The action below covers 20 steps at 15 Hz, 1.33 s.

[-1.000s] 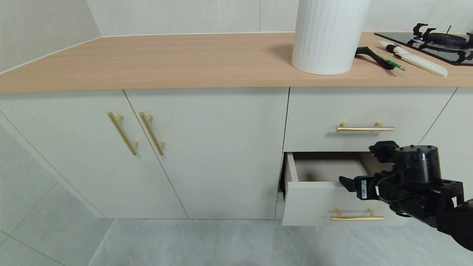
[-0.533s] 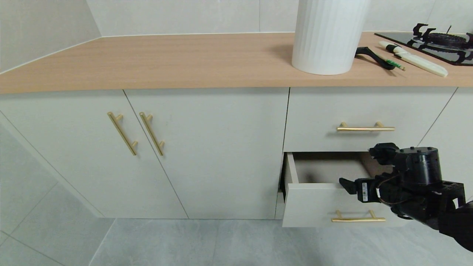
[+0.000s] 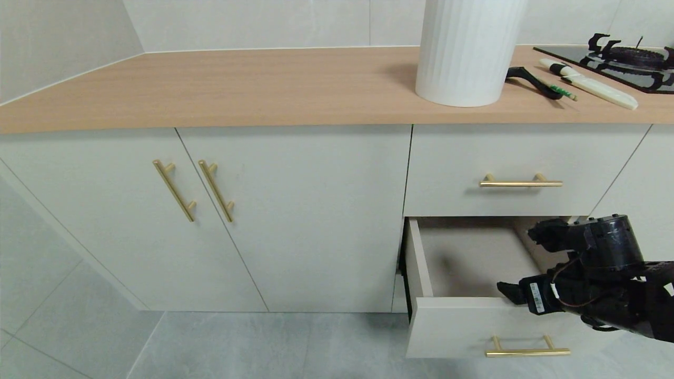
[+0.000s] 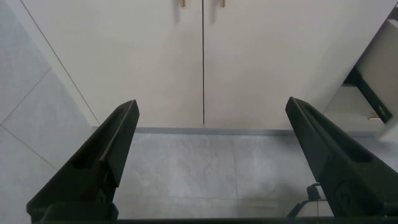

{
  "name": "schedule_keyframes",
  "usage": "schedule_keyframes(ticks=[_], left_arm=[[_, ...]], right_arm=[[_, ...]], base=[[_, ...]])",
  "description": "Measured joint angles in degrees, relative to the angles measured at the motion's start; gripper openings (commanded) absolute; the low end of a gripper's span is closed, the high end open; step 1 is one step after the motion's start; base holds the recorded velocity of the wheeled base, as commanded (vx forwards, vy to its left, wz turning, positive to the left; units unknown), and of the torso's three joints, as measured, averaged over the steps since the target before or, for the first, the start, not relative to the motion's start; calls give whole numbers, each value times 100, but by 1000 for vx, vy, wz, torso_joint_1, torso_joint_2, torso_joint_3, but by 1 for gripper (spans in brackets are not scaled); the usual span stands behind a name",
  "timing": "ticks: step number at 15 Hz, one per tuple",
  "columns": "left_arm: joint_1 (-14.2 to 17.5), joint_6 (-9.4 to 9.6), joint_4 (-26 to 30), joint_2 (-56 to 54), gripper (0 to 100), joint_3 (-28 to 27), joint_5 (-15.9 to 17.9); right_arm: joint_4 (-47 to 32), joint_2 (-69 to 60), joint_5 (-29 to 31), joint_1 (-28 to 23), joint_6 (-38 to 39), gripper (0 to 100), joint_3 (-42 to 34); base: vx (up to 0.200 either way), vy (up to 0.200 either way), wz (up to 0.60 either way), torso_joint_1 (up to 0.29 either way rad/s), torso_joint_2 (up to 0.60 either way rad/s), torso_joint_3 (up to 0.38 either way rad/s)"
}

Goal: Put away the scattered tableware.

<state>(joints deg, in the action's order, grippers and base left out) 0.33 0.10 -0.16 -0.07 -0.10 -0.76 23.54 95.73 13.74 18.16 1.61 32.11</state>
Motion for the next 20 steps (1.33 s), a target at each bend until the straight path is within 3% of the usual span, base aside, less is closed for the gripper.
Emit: schedule_keyframes(ticks=[9,20], left_arm=[[0,0,0,0,100,0,-2],[-2,0,0,0,100,0,-2]], right_arm=[[-1785,-602,-22,132,-825,100,16],[-3722,-1208,-13,774,-1373,100,-2]], base=[[0,0,0,0,0,0],[0,0,0,0,0,0]])
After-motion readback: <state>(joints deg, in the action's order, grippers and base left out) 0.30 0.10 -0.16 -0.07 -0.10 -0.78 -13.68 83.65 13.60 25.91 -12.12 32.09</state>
